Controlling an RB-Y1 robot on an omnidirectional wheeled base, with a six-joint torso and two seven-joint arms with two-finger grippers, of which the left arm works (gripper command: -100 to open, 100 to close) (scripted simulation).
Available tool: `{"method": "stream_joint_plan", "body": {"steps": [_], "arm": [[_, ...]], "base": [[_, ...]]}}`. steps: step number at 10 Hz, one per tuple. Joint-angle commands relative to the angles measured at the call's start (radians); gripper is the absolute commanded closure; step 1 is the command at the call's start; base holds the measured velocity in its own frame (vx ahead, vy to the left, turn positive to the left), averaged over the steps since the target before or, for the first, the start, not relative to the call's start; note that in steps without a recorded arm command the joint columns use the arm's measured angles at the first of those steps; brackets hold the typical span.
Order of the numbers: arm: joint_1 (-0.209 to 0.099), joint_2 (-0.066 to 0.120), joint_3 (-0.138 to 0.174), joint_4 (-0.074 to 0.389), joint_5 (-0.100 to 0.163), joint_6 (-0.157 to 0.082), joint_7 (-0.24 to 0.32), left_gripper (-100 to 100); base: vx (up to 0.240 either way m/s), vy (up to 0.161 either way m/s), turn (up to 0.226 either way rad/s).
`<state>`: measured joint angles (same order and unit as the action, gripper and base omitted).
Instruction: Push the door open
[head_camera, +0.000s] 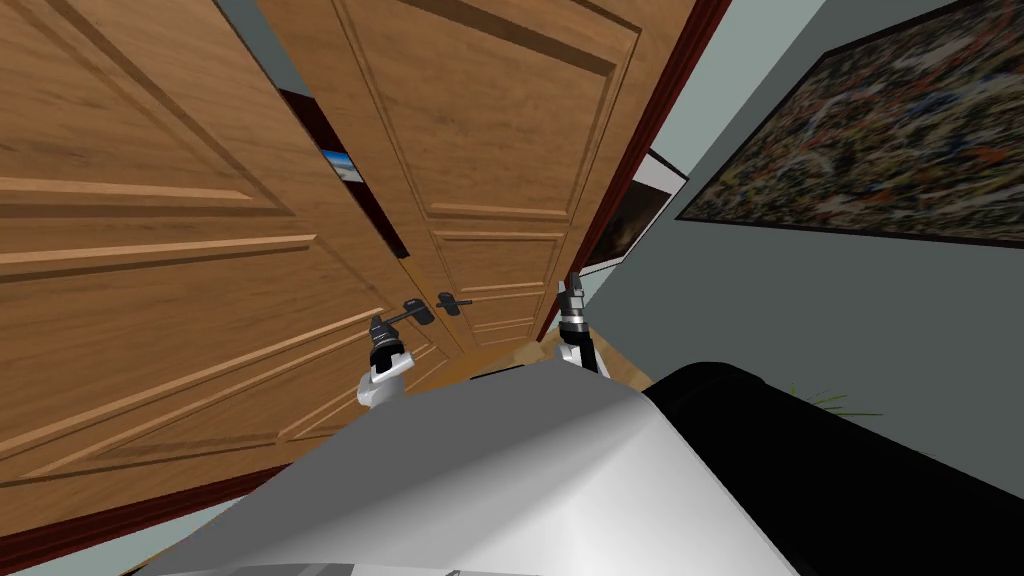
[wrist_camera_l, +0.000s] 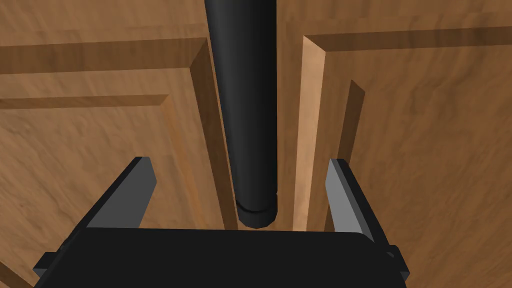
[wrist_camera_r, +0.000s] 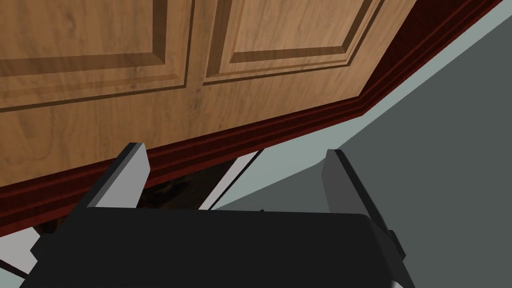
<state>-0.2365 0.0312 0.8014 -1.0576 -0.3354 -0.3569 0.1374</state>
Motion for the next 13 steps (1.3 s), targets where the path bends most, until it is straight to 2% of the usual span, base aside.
{"method": "stream_joint_plan", "body": {"steps": [1,2,3,8,10,12,13], "arm": [[-0.012,-0.026,0.006,0.004,0.002,-0.004,-0.007,-100],[-0.006,-0.015,0.004,0.001,0.001,-0.002,-0.003,-100],[-0.006,-0.015,0.004,0.001,0.001,-0.002,-0.003,100],[-0.006,-0.015,0.004,0.001,0.001,-0.002,-0.003,100],[-0.027,-0.002,0.051,0.012,0.001,-0.019,-0.030,100],[-0.036,0.005,0.074,0.015,0.002,-0.028,-0.043,100],[-0.050,0.012,0.103,0.020,0.002,-0.039,-0.059,100]], "base": [[0.181,-0.021,-0.255],[0.083,-0.015,-0.046],[-0.016,0.002,0.051],[-0.013,0.002,-0.006],[-0.022,0.062,-0.092],[-0.026,0.076,-0.066],[-0.006,0.069,-0.087]]}}
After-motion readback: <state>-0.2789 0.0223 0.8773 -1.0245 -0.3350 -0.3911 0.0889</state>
